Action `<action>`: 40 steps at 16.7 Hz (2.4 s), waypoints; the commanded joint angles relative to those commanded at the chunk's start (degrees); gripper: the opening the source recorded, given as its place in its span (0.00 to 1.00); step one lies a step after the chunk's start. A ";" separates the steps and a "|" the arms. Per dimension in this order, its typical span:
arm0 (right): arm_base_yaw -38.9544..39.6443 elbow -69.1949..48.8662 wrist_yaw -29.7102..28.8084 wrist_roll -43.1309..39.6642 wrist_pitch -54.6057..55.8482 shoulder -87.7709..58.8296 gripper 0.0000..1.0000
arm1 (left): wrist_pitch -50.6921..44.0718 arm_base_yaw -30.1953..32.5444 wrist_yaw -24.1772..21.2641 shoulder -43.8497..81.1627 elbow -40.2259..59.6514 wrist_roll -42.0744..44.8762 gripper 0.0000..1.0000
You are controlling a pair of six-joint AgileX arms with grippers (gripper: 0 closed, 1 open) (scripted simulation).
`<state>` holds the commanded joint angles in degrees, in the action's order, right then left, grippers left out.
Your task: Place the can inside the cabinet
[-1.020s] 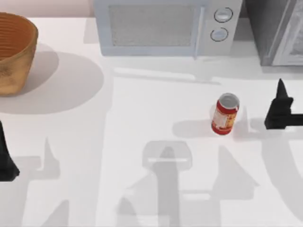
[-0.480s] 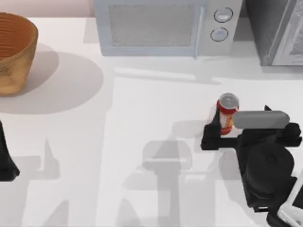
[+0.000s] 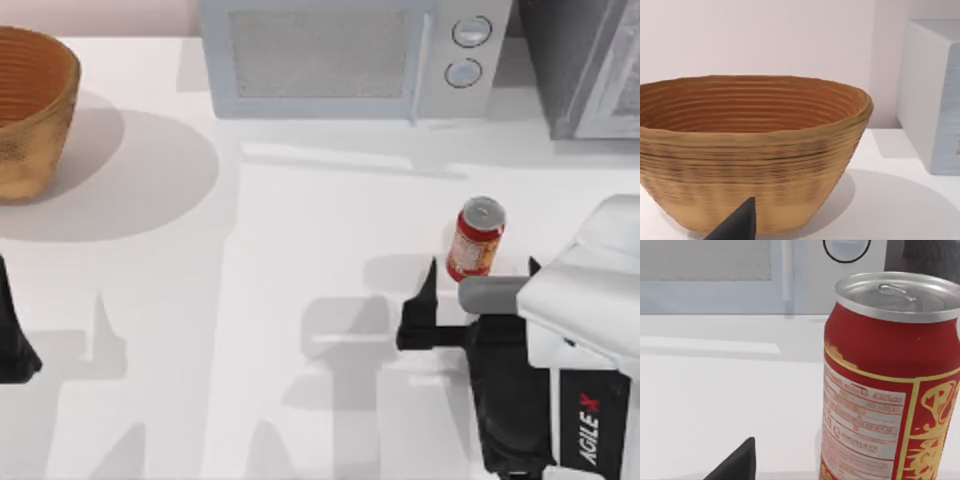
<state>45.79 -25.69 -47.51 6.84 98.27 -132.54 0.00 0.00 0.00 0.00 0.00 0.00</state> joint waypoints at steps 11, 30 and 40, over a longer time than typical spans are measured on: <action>-7.20 -9.04 7.11 -1.40 -5.98 -2.01 1.00 | 0.00 0.00 0.00 0.00 0.00 0.00 1.00; -8.37 -10.55 8.26 -1.61 -6.97 -2.39 0.00 | 0.00 0.00 0.00 0.00 0.00 0.00 1.00; -8.27 -10.54 8.29 -1.51 -7.79 -1.48 0.00 | 0.00 0.00 0.00 0.00 0.00 0.00 1.00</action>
<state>37.52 -36.23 -39.22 5.33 90.48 -134.02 0.00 0.00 0.00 0.00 0.00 0.00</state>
